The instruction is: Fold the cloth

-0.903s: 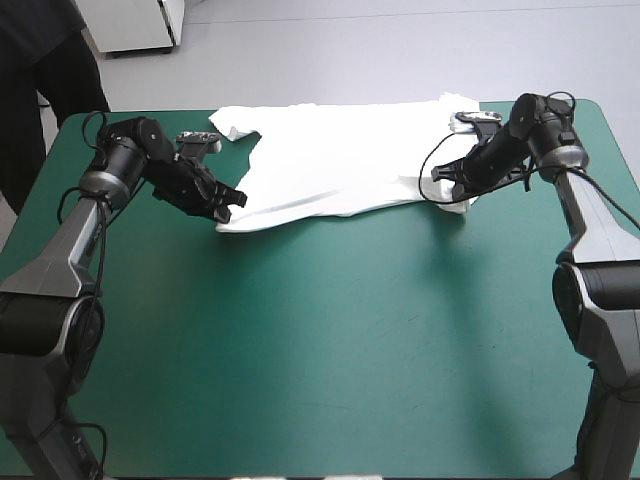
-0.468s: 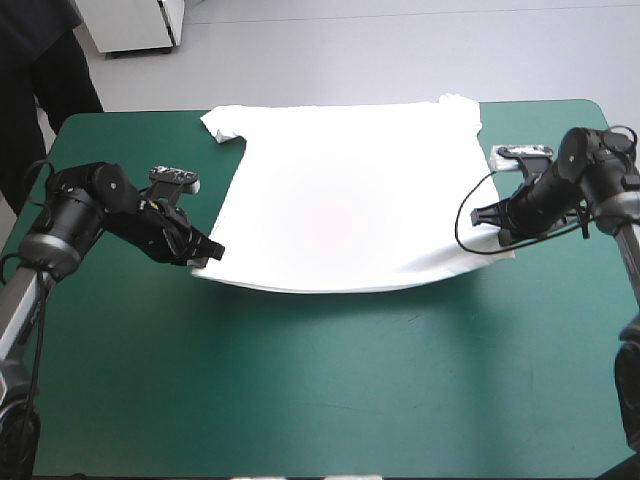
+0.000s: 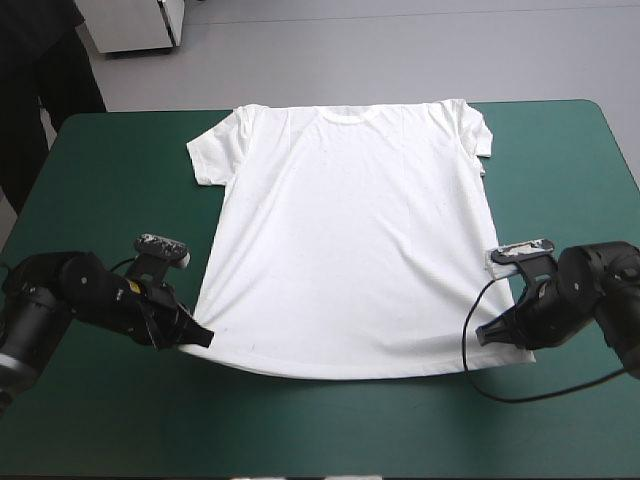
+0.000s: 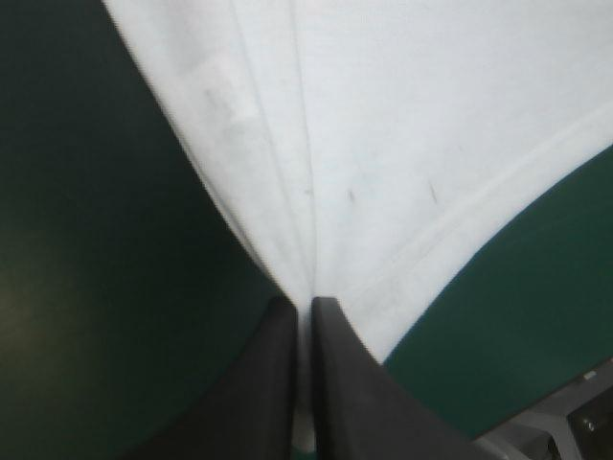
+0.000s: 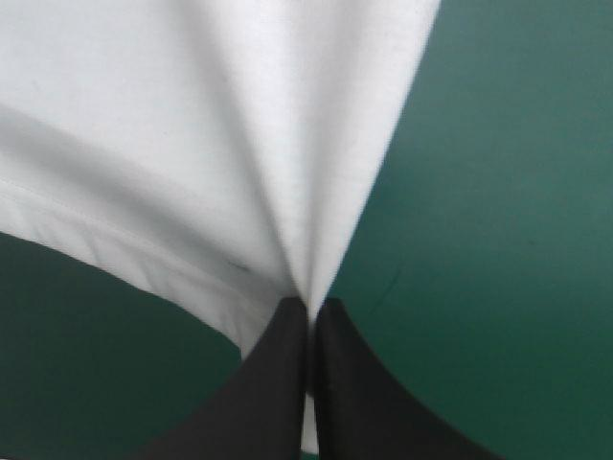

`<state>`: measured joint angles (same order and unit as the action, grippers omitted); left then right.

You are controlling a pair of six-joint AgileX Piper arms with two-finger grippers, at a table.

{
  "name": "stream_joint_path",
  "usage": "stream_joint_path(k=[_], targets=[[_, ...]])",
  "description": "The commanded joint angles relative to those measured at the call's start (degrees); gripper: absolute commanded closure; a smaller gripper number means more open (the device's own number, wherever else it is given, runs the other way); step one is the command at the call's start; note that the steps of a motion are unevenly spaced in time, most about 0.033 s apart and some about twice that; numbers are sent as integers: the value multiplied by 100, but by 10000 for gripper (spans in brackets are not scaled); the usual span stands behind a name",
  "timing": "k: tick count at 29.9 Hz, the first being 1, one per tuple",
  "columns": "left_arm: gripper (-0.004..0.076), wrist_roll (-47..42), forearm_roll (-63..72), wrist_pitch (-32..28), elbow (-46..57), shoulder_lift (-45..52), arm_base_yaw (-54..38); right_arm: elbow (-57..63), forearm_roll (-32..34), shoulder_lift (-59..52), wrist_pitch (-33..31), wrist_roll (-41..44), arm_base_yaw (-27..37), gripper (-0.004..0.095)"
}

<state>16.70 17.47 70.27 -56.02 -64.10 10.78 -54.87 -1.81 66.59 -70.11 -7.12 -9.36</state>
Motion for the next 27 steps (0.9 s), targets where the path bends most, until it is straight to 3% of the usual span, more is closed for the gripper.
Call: stream_joint_path(k=[1,8,20,23,27], targets=[[746,-150,125,348,162,543,161,207,31,-547,-143,54,-32,921],[746,-267,-93,348,582,1081,163,963,4,-1229,-143,54,-32,921],[745,-453,126,358,1231,1165,163,1543,-147,-1230,-143,-4,-32,914],[727,-453,101,358,1293,1234,163,1543,-455,-1230,-143,-88,-32,841],[633,-453,71,368,1332,1359,163,1543,-590,-1230,-143,-87,-32,665]])
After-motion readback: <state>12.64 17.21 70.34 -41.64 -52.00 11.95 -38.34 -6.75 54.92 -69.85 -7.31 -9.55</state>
